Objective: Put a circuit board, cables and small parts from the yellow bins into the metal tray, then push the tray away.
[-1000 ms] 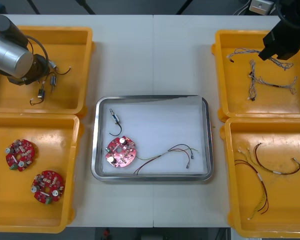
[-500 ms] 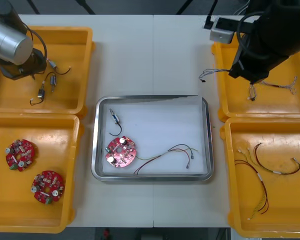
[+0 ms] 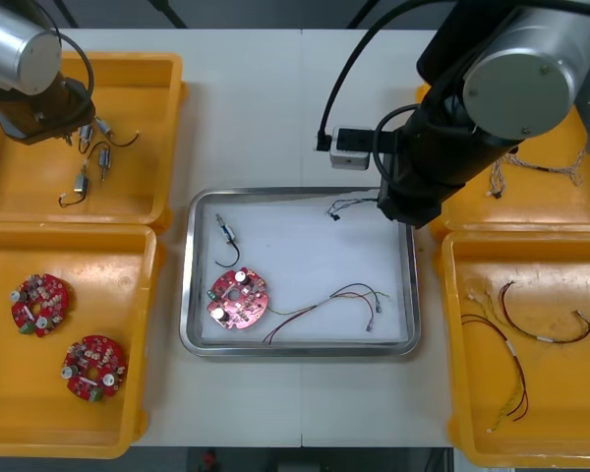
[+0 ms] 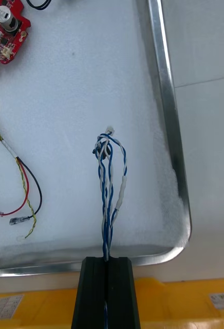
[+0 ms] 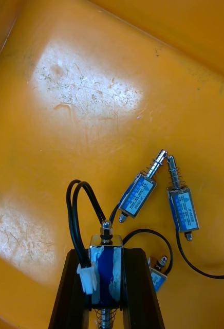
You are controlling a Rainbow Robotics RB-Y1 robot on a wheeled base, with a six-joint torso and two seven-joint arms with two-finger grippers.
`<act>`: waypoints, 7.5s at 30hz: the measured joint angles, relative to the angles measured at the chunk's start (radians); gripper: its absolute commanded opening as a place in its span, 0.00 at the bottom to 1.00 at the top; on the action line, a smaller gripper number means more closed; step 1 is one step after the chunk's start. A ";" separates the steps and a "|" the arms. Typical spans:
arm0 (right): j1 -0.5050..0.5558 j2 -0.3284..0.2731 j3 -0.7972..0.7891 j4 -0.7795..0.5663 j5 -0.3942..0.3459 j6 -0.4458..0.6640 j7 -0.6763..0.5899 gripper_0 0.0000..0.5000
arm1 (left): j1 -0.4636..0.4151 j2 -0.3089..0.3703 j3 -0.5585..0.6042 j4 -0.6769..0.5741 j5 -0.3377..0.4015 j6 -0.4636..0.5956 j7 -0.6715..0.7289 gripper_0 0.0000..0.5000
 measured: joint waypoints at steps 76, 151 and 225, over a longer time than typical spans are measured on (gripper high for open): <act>0.052 -0.104 -0.311 0.065 -0.080 0.262 -0.565 1.00 | -0.013 0.094 0.068 -0.578 0.285 0.362 0.299 0.00; 0.637 -0.138 -0.868 -0.125 0.146 0.336 -0.895 1.00 | 0.114 -0.325 -0.215 -0.651 -0.203 0.331 0.605 0.00; 0.582 -0.106 -0.832 -0.124 0.059 0.338 -0.838 1.00 | 0.027 0.357 0.119 -0.870 0.542 0.516 0.030 1.00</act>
